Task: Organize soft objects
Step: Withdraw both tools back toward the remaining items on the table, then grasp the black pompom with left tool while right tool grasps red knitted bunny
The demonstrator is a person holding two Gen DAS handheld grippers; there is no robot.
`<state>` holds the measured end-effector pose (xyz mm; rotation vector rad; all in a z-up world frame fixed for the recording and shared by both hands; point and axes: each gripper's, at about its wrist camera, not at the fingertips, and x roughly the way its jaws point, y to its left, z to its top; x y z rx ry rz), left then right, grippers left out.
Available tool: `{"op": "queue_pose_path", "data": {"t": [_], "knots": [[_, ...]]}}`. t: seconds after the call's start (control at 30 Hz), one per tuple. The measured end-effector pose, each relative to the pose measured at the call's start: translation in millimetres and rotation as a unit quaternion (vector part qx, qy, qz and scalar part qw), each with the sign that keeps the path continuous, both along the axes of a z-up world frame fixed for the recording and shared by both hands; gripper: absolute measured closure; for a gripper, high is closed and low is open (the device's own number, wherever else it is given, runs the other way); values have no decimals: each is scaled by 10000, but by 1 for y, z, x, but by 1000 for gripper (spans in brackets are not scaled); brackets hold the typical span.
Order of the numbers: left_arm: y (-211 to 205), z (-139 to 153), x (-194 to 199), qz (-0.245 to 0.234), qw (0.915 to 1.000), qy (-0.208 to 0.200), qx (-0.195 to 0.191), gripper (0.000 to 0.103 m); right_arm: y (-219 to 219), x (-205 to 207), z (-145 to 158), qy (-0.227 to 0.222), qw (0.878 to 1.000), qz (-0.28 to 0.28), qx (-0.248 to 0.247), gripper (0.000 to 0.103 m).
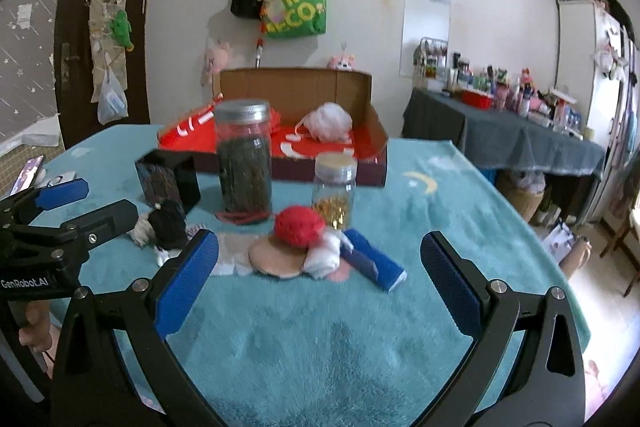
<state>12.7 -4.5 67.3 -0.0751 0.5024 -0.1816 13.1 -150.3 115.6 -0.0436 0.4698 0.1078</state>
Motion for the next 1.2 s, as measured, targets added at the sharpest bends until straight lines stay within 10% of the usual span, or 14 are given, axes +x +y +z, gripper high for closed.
{"op": "queue_pose_path", "data": {"t": [0.73,1.2], "knots": [[21,-40,19,234,9965,793,-97,0,-6,19,-54,839,9962,-96,212,0],[8,-16,37,-142,9976,676,103,0,-10,40,-25,697,9972,48,272,0]]}}
